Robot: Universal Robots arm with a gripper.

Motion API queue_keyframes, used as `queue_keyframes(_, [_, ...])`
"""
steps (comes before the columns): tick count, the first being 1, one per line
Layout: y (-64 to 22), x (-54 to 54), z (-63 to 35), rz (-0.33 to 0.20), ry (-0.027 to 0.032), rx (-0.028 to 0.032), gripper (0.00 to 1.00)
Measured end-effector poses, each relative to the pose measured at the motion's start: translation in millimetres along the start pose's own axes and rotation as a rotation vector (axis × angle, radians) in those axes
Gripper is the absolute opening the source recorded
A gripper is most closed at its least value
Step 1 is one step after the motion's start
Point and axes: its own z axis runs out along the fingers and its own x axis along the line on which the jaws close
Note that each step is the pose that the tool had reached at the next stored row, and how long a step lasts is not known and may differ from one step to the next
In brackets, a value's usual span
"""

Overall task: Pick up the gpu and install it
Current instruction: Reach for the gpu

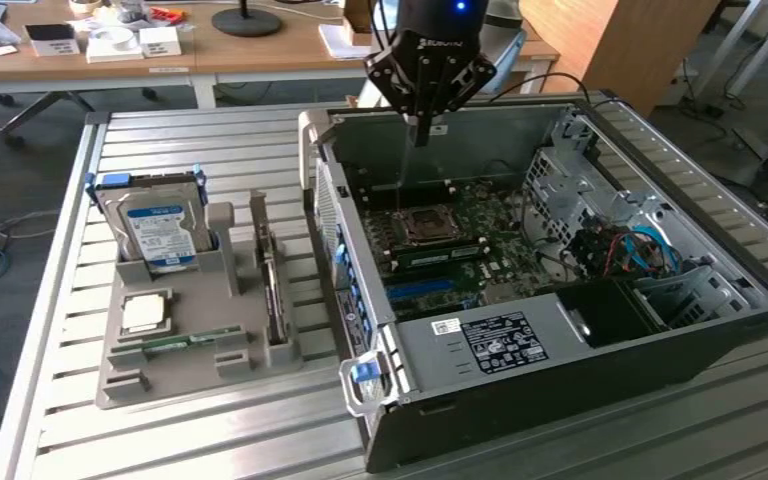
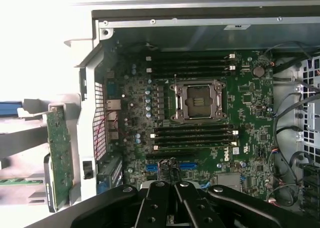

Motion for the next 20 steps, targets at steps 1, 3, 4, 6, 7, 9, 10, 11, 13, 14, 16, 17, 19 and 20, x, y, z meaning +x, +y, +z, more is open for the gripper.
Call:
queue_keyframes(1, [0.0, 0.4, 0.0, 0.0, 0.0, 0.0, 0.11])
queue_keyframes(3, [-0.1, 1.4, 0.0, 0.0, 0.0, 0.0, 0.11])
queue_keyframes(4, [-0.1, 1.8, -0.1, 0.0, 0.0, 0.0, 0.11])
queue_keyframes(6, [-0.2, 2.7, -0.1, 0.0, 0.0, 0.0001, 0.11])
queue_keyframes(7, [-0.2, 3.3, -0.1, 0.0, 0.0, 0.0, 0.11])
queue_keyframes(9, [-0.3, 4.2, -0.1, 0.0, 0.0, 0.0, 0.11])
queue_keyframes(10, [-0.3, 4.7, -0.1, 0.0, 0.0, 0.0, 0.11])
queue_keyframes(11, [-0.4, 5.1, -0.2, 0.0, 0.0001, 0.0001, 0.11])
queue_keyframes(13, [-0.4, 6.1, -0.2, 0.0, 0.0, 0.0, 0.11])
queue_keyframes(14, [-0.5, 6.6, -0.2, 0.0, 0.0, 0.0001, 0.11])
queue_keyframes(16, [-0.6, 7.7, -0.2, 0.0, 0.0, 0.0, 0.11])
queue_keyframes(17, [-0.6, 8.3, -0.2, 0.0, 0.0, 0.0, 0.11])
queue_keyframes(19, [-0.7, 9.4, -0.2, 0.0, 0.0, -0.0001, 0.11])
queue_keyframes(20, [-0.8, 10.0, -0.3, 0.0, 0.0001, 0.0001, 0.11])
